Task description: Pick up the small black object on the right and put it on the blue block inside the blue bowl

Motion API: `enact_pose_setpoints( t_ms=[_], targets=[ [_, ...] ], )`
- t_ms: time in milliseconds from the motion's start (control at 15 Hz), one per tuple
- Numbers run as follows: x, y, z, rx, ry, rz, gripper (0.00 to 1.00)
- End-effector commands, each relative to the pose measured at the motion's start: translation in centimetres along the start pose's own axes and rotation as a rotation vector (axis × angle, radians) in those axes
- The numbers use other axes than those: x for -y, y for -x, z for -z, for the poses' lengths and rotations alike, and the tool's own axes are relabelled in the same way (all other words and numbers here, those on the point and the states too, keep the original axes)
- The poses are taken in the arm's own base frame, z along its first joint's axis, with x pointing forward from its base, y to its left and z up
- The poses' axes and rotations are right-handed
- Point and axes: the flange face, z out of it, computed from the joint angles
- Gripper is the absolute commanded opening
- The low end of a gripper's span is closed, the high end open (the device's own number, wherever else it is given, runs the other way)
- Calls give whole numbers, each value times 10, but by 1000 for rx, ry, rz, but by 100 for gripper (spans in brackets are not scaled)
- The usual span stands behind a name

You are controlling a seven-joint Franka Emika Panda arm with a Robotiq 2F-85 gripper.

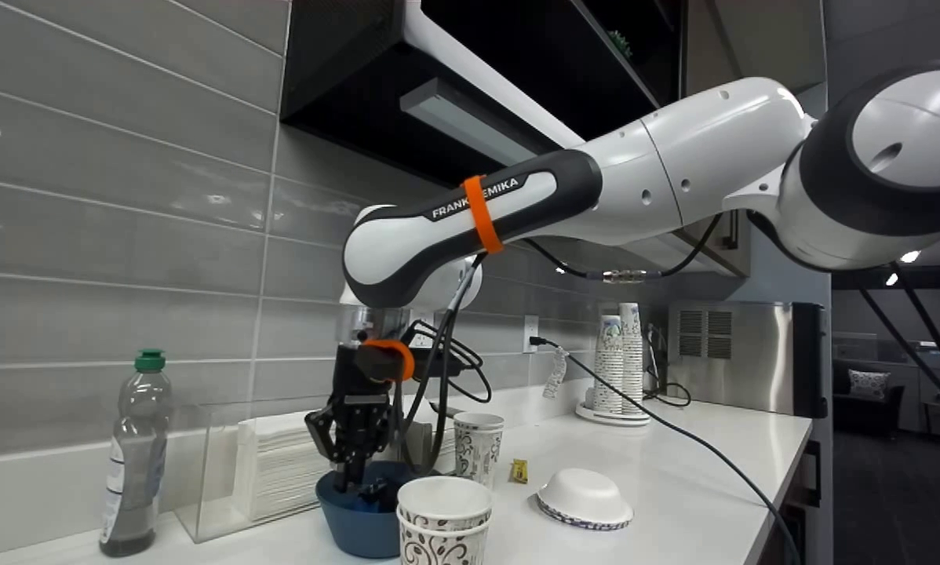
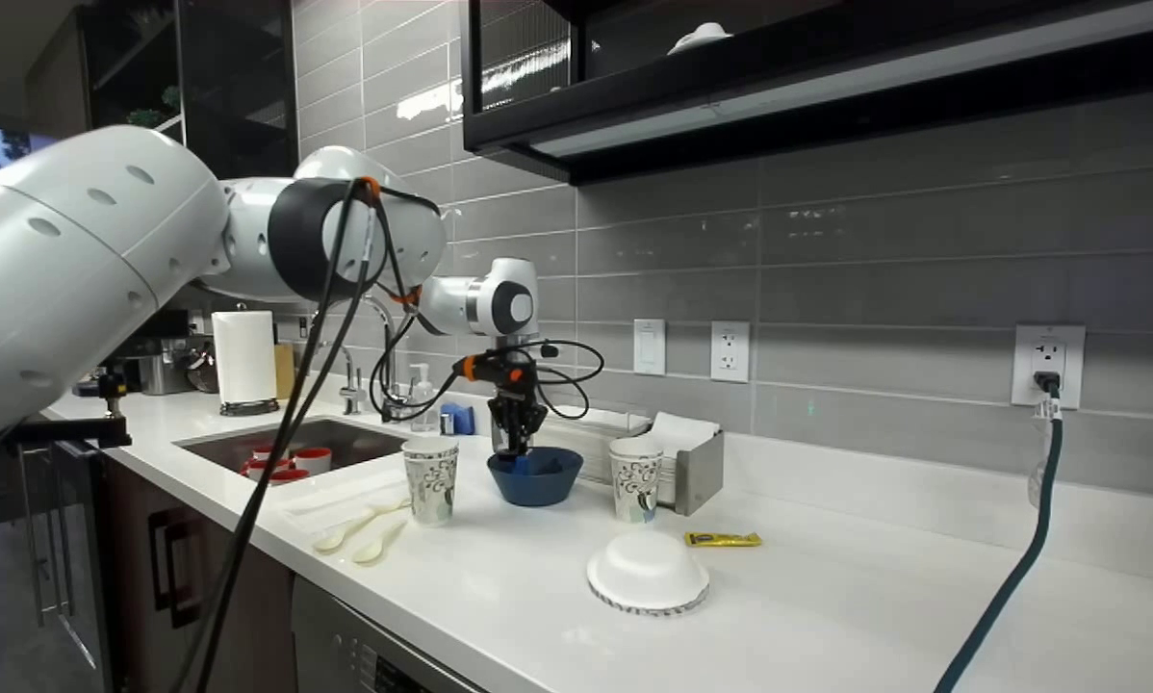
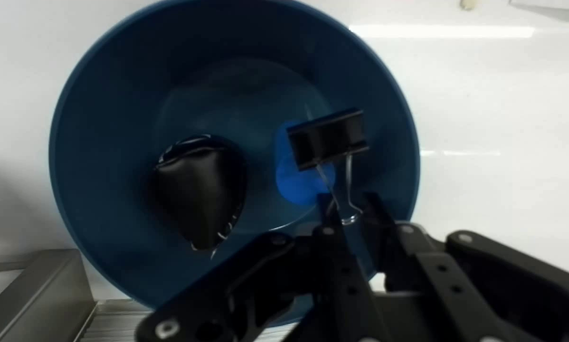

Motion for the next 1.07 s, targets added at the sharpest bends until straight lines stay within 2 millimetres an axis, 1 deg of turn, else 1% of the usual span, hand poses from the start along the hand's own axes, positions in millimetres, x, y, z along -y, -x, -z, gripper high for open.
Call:
enact_pose_setpoints(
  t_ms=[0, 333, 533, 600, 667, 733, 800, 867, 933, 1000],
  targets=[
    [2, -7, 3, 14, 38, 10, 5],
    [-2, -11, 4, 23, 43, 3, 5],
    [-4, -13, -1, 27, 47, -3, 5],
    [-6, -12, -3, 27, 47, -4, 10],
    [-7, -12, -5, 30, 48, -5, 5],
    [-8, -13, -5, 28, 49, -6, 6],
    [-9, -13, -4, 26, 48, -10, 43],
    [-9, -13, -2, 30, 49, -12, 44],
    [-9, -11, 2, 36, 48, -16, 49],
    [-8, -9, 6, 40, 37, -17, 57]
  ],
)
